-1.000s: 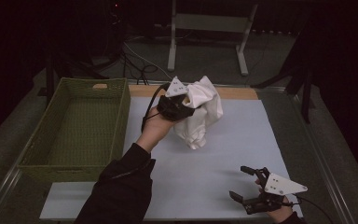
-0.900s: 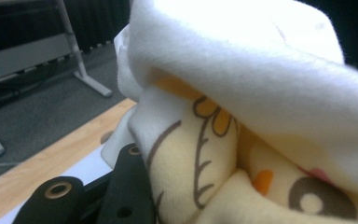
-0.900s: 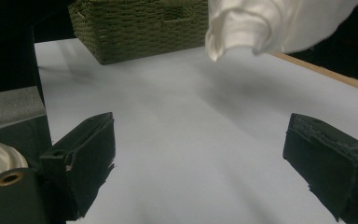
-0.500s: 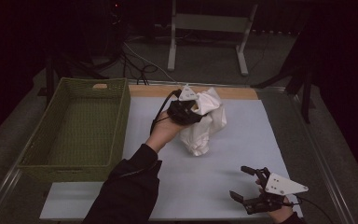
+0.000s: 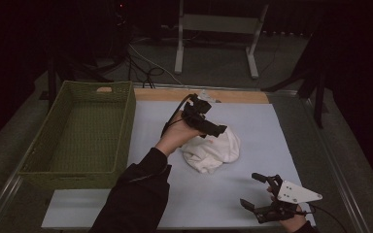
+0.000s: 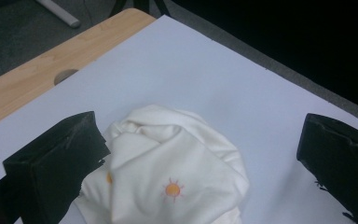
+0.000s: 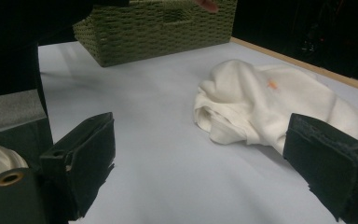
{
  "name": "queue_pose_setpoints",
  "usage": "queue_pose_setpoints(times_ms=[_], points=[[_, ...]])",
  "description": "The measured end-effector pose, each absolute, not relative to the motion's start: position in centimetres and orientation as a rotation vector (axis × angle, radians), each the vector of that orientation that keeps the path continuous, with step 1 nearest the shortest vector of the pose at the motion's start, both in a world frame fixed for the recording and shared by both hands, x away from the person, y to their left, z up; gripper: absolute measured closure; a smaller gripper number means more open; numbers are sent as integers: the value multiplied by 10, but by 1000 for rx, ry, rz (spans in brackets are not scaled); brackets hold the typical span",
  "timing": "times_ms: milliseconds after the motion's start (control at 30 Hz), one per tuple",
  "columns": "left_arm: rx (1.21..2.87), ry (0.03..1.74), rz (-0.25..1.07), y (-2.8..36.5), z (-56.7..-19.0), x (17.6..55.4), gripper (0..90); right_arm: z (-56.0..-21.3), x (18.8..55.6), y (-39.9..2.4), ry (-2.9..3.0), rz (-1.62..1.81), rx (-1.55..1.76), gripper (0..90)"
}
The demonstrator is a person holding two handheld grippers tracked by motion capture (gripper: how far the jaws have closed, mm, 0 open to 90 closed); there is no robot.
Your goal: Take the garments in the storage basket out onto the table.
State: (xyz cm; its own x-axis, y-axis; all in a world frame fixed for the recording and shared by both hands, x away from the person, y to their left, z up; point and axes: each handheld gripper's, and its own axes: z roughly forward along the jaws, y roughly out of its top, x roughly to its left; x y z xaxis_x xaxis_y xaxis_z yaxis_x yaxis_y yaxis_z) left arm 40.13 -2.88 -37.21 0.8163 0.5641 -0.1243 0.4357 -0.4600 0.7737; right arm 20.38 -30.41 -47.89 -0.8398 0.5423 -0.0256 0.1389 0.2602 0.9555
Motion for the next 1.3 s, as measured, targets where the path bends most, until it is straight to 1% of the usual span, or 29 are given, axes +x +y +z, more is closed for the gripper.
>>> queue_pose_setpoints(times_ms=[167, 200, 267, 367, 433, 667, 1067, 1233, 1300], points=[[2115, 729, 209, -24, -367, 398, 0, -479, 203, -304, 2185, 1599, 625, 93], [2125, 713, 229, -21, -364, 396, 0, -479, 203, -304, 2184, 1602, 628, 93], [2121, 682, 215, -18, -362, 394, 0, -479, 204, -304, 2183, 1599, 631, 93], [2129, 663, 227, -13, -356, 391, 0, -479, 203, -304, 2184, 1595, 632, 93], [2100, 657, 220, -9, -353, 388, 0, -479, 203, -304, 2183, 1594, 631, 92], [2089, 650, 211, 5, -344, 380, 0, -478, 203, -304, 2180, 1592, 626, 93], [2100, 615, 226, 26, -345, 354, 0, -477, 203, -303, 2172, 1589, 630, 93], [2094, 609, 222, 35, -352, 344, 0, -477, 203, -303, 2175, 1586, 629, 92], [2114, 594, 223, 37, -357, 340, 0, -477, 203, -303, 2176, 1586, 632, 93]])
